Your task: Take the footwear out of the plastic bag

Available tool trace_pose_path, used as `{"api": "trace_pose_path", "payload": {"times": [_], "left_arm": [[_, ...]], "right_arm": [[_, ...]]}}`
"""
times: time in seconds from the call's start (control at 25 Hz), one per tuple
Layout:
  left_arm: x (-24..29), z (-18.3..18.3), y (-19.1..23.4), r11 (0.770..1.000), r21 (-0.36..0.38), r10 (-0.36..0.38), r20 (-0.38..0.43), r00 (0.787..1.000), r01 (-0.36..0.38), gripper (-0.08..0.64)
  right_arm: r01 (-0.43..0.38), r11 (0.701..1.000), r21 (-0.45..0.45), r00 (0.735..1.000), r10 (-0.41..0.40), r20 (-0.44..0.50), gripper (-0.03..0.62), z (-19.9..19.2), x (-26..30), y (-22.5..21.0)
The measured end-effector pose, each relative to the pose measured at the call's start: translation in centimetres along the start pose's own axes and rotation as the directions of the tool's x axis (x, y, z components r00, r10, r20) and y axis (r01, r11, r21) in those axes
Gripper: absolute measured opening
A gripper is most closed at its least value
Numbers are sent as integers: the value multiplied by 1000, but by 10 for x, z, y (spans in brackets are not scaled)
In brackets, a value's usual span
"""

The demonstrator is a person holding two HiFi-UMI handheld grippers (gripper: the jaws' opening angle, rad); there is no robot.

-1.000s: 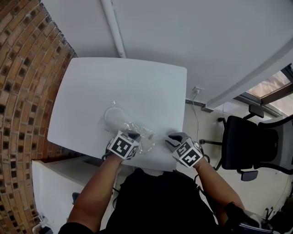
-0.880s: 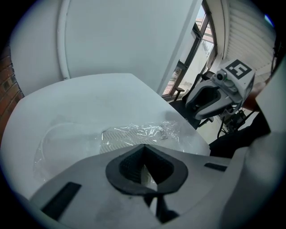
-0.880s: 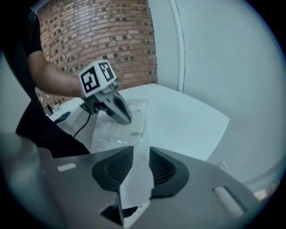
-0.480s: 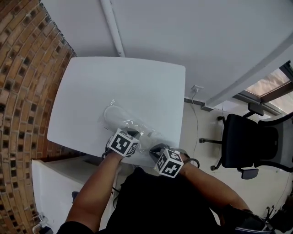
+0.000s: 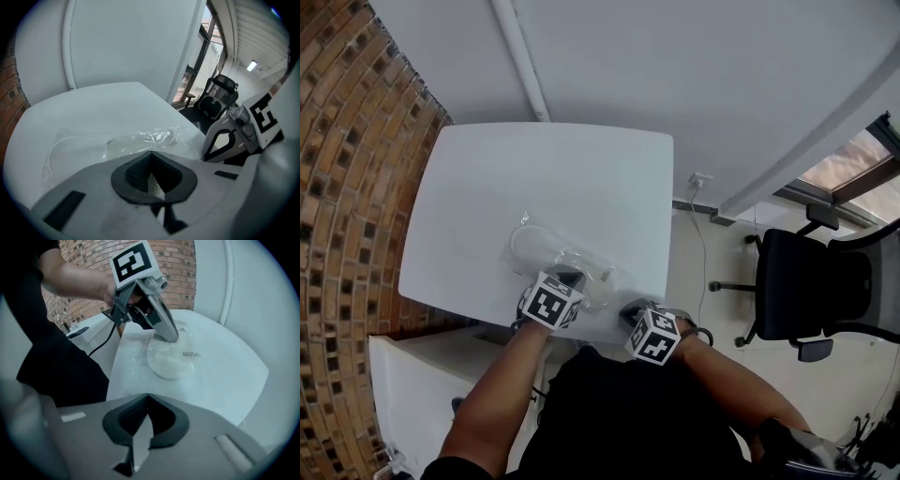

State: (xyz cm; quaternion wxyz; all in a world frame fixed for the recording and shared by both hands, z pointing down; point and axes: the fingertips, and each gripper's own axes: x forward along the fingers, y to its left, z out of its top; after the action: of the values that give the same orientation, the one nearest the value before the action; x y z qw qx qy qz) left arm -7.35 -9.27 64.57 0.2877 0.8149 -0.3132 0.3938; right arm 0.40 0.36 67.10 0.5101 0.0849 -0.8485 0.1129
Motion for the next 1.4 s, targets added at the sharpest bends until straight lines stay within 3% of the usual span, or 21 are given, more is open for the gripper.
{"api": "trace_pose_path", "payload": {"times": [0.16,0.52,0.64,0.72,0.88,0.96,1.08,1.2,1.4], "left_arm": [[0,-1,-4,1000,16,-3,-6,1000,3,6],[0,1,-20,1000,22,-20,-4,1000,20,5],[-1,4,-24,1000,23,-21,9,1000,21,5],[-4,7,-26,999,24,-27,30,999,26,6],[-20,16,-22,999,46,-8,96,995,4,6],[-34,18,-11,997,57,37,128,991,-45,6],[-55,7,24,986,26,159,121,980,-163,6],[-63,-20,64,964,-21,267,27,963,-266,8],[-56,-43,83,959,-10,282,-52,958,-283,8]], "right_arm": [[26,999,22,1000,-26,-12,2,-12,-7,-10],[67,978,198,997,-74,31,3,-49,-31,-37],[69,958,277,994,-91,65,3,-53,-39,-43],[13,917,399,984,-82,156,19,-46,-48,-47],[-135,761,635,952,-78,296,51,-39,-56,-62],[-163,712,683,948,-78,307,63,-40,-53,-67],[-153,714,684,953,-75,293,67,-39,-48,-69],[-154,722,675,951,-75,298,67,-36,-47,-69],[-148,726,672,953,-77,293,71,-29,-44,-71]]}}
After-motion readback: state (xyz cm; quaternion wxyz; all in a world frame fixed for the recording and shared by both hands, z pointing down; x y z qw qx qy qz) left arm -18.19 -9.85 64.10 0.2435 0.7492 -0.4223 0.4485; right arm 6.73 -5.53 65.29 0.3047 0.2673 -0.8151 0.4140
